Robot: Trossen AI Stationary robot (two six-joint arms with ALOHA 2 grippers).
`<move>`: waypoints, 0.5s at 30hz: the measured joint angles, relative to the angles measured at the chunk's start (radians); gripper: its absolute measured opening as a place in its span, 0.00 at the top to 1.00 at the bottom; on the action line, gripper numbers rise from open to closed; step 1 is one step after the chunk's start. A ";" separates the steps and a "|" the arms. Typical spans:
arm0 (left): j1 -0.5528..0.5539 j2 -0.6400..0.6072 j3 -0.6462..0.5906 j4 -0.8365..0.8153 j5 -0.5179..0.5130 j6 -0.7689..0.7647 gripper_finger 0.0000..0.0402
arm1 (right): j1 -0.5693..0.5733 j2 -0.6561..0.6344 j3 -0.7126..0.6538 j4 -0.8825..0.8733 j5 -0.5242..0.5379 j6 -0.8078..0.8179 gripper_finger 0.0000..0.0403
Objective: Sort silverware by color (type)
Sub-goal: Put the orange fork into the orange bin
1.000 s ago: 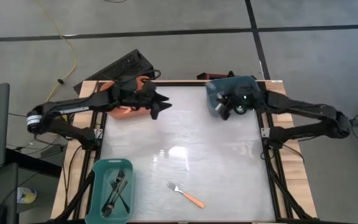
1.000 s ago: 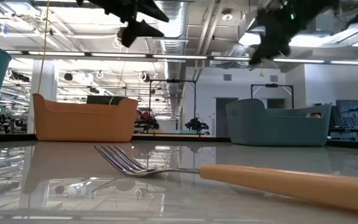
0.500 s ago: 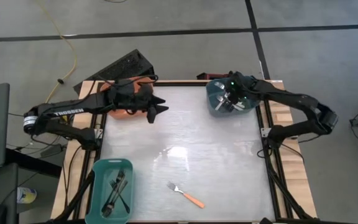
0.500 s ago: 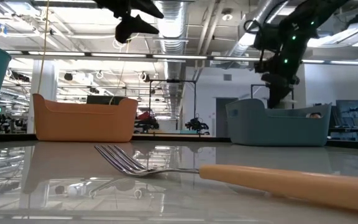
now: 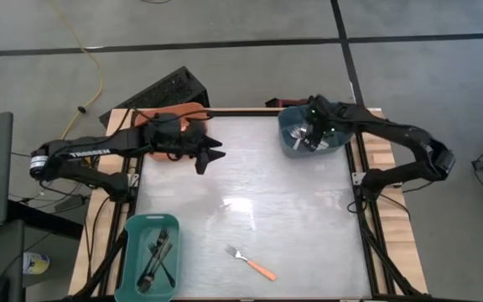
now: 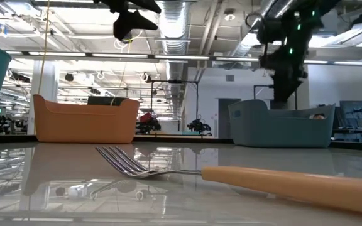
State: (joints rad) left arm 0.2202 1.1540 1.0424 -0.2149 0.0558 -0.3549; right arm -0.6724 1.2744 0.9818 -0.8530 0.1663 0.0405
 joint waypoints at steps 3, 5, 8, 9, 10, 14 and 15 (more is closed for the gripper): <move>0.000 -0.033 0.000 -0.051 0.000 0.026 0.51 | 0.037 -0.025 0.087 -0.094 -0.058 0.063 0.32; 0.000 -0.062 0.000 -0.077 -0.010 0.050 0.51 | 0.079 -0.045 0.141 -0.125 -0.098 0.130 0.32; 0.000 -0.106 0.000 -0.121 -0.039 0.091 0.51 | 0.183 -0.082 0.188 -0.082 -0.159 0.240 0.32; 0.000 -0.121 0.000 -0.136 -0.043 0.104 0.51 | 0.231 -0.094 0.190 -0.042 -0.175 0.275 0.32; 0.000 -0.134 0.000 -0.153 -0.045 0.116 0.51 | 0.285 -0.102 0.189 0.001 -0.183 0.312 0.32; -0.009 -0.168 0.000 -0.187 -0.043 0.160 0.51 | 0.528 -0.103 0.153 0.219 -0.181 0.451 0.32; -0.013 -0.174 0.000 -0.196 -0.042 0.173 0.51 | 0.587 -0.091 0.149 0.267 -0.168 0.484 0.32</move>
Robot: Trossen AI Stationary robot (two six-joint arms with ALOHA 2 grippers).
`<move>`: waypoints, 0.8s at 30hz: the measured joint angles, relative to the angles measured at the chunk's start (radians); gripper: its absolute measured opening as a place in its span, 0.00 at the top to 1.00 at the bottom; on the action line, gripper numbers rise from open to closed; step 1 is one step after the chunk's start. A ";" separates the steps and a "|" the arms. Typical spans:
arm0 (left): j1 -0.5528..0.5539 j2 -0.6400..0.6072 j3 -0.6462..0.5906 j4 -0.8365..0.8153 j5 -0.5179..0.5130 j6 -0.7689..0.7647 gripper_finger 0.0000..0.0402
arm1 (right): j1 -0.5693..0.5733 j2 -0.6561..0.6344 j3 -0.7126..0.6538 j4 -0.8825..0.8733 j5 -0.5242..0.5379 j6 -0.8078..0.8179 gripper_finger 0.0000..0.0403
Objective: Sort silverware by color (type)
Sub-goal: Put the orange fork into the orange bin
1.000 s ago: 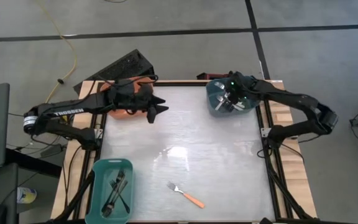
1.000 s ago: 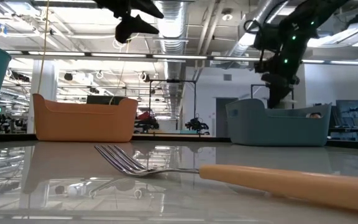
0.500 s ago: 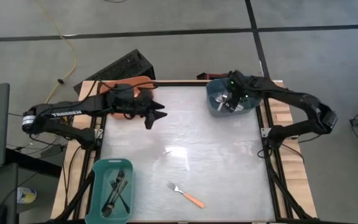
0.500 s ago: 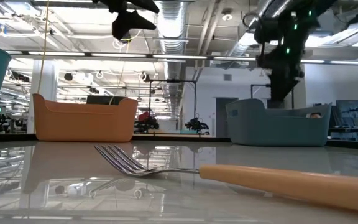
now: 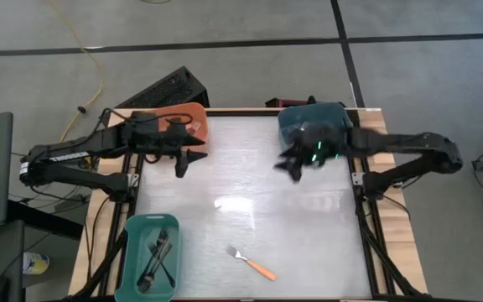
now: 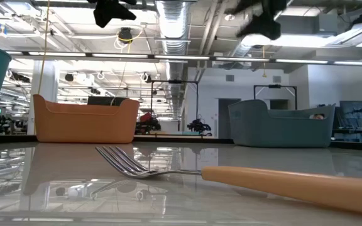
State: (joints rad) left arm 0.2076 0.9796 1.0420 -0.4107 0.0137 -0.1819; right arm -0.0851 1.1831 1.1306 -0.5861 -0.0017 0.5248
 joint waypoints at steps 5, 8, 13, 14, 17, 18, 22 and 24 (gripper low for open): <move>-0.021 -0.006 0.000 -0.060 0.025 0.058 0.51 | 0.290 0.129 -0.007 0.216 0.113 0.102 0.32; -0.032 -0.005 0.000 -0.098 0.047 0.086 0.51 | 0.437 0.244 0.008 0.345 0.171 0.109 0.32; -0.040 -0.001 0.000 -0.123 0.091 0.128 0.51 | 0.567 0.434 0.118 0.256 0.209 0.288 0.32; -0.040 -0.001 0.000 -0.122 0.103 0.133 0.51 | 0.580 0.470 0.147 0.203 0.211 0.335 0.32; -0.040 0.001 0.000 -0.119 0.116 0.136 0.51 | 0.604 0.578 0.240 0.086 0.211 0.445 0.32; -0.040 0.002 0.000 -0.120 0.118 0.141 0.51 | 0.611 0.613 0.269 0.048 0.210 0.472 0.32; -0.040 0.002 0.000 -0.121 0.134 0.148 0.51 | 0.633 0.736 0.366 -0.032 0.129 0.545 0.32; -0.040 0.002 0.000 -0.125 0.142 0.148 0.51 | 0.642 0.790 0.400 -0.031 0.053 0.549 0.32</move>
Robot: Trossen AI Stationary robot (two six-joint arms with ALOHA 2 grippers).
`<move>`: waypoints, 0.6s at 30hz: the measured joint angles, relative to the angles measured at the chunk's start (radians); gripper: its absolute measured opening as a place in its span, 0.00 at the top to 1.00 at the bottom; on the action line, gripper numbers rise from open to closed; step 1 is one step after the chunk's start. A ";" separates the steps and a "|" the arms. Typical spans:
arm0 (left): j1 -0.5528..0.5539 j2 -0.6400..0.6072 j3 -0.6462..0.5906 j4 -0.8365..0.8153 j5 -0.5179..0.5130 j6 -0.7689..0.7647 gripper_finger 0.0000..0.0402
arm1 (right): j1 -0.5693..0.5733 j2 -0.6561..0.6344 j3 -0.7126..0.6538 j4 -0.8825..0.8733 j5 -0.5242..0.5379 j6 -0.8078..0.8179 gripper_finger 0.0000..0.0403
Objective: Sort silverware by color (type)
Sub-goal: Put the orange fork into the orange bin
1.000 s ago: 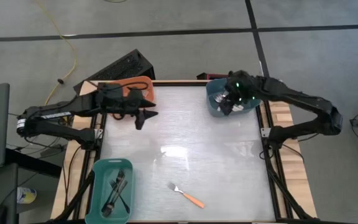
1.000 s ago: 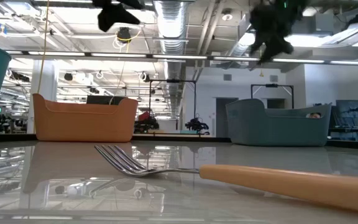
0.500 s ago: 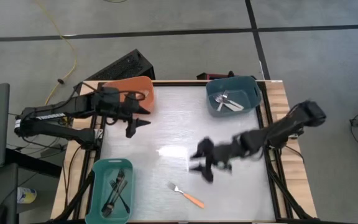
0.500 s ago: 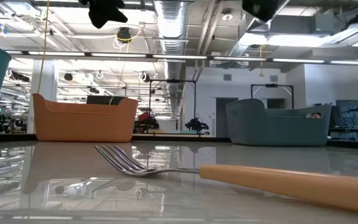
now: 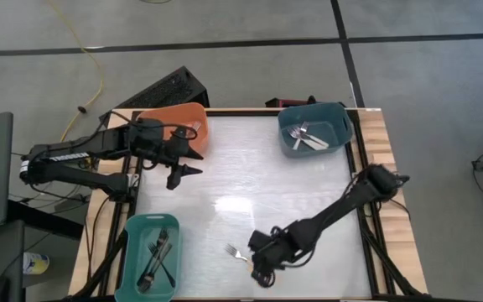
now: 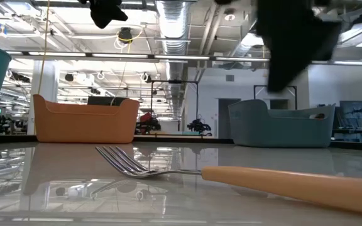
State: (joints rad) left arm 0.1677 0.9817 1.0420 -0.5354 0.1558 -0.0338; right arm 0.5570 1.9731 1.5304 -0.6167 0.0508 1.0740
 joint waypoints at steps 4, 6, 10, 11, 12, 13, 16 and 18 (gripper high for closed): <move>0.000 0.000 0.000 -0.002 0.015 0.000 0.51 | 0.019 0.098 0.061 -0.008 -0.060 0.003 0.32; 0.000 0.000 0.000 -0.003 0.016 0.000 0.51 | 0.023 0.142 0.096 -0.022 -0.061 -0.001 0.32; 0.000 0.000 0.000 -0.009 0.016 0.000 0.51 | 0.029 0.214 0.163 -0.104 -0.047 -0.007 0.32; 0.000 0.000 0.000 -0.010 0.015 0.000 0.51 | 0.029 0.232 0.177 -0.129 -0.043 -0.008 0.32; 0.000 0.000 0.000 -0.011 0.016 -0.001 0.51 | 0.029 0.251 0.192 -0.146 -0.036 -0.008 0.32; 0.000 0.000 0.000 -0.011 0.016 -0.001 0.51 | 0.029 0.265 0.208 -0.159 -0.025 -0.008 0.32; 0.000 0.000 0.000 -0.017 0.015 -0.004 0.51 | 0.039 0.302 0.243 -0.177 0.022 -0.009 0.32; 0.000 0.000 0.000 -0.020 0.015 -0.005 0.51 | 0.049 0.330 0.267 -0.203 0.058 -0.006 0.34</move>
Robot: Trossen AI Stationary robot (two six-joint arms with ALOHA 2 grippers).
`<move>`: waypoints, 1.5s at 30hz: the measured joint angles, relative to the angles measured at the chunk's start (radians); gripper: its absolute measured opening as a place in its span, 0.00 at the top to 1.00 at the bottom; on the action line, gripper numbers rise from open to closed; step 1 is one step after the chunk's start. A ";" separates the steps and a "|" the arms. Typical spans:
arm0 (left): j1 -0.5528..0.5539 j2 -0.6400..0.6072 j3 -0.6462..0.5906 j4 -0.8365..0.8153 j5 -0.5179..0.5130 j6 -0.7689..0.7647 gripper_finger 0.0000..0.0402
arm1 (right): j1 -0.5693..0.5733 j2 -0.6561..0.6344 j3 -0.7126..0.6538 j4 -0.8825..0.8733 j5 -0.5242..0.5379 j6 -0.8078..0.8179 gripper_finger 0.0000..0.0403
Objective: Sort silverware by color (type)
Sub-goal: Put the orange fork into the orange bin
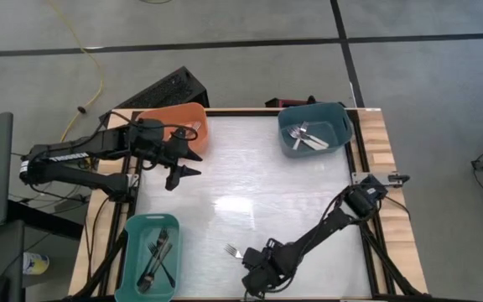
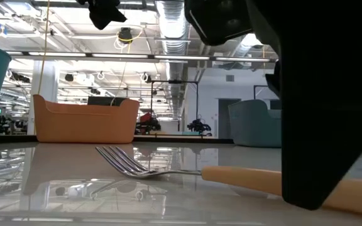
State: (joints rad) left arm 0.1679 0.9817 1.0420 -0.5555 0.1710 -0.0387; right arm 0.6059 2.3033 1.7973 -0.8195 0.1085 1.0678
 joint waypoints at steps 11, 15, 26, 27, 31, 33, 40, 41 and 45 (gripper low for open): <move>0.000 0.000 0.000 -0.017 -0.001 -0.008 0.51 | 0.054 0.092 0.066 -0.128 0.085 0.048 0.81; 0.000 0.000 0.000 -0.017 -0.001 -0.009 0.51 | 0.057 0.048 0.055 -0.156 0.157 0.079 0.81; 0.000 0.000 0.000 -0.007 -0.003 -0.016 0.51 | 0.026 -0.273 -0.040 -0.434 0.311 0.052 0.81; 0.000 0.000 0.000 -0.003 -0.003 -0.023 0.51 | 0.021 -0.307 -0.059 -0.418 0.317 0.045 0.81; -0.001 -0.001 -0.027 0.112 0.017 -0.080 0.51 | 0.005 -0.477 -0.108 -0.426 0.400 0.039 0.81; -0.001 -0.015 -0.092 0.270 0.071 -0.151 0.51 | -0.002 -0.557 -0.140 -0.382 0.496 0.039 0.81; -0.001 0.022 -0.435 1.102 0.067 -0.622 0.51 | -0.061 -0.738 -0.246 -0.200 0.891 -0.023 0.81; -0.001 0.043 -0.470 1.218 0.032 -0.675 0.51 | -0.083 -0.746 -0.256 -0.161 0.902 -0.063 0.81; 0.006 0.129 -0.502 1.447 -0.039 -0.747 0.51 | -0.189 -0.741 -0.275 -0.006 0.831 -0.273 0.81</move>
State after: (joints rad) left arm 0.1741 1.1106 0.5399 0.8914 0.1320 -0.7855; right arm 0.4165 1.5626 1.5227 -0.8252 0.9395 0.7946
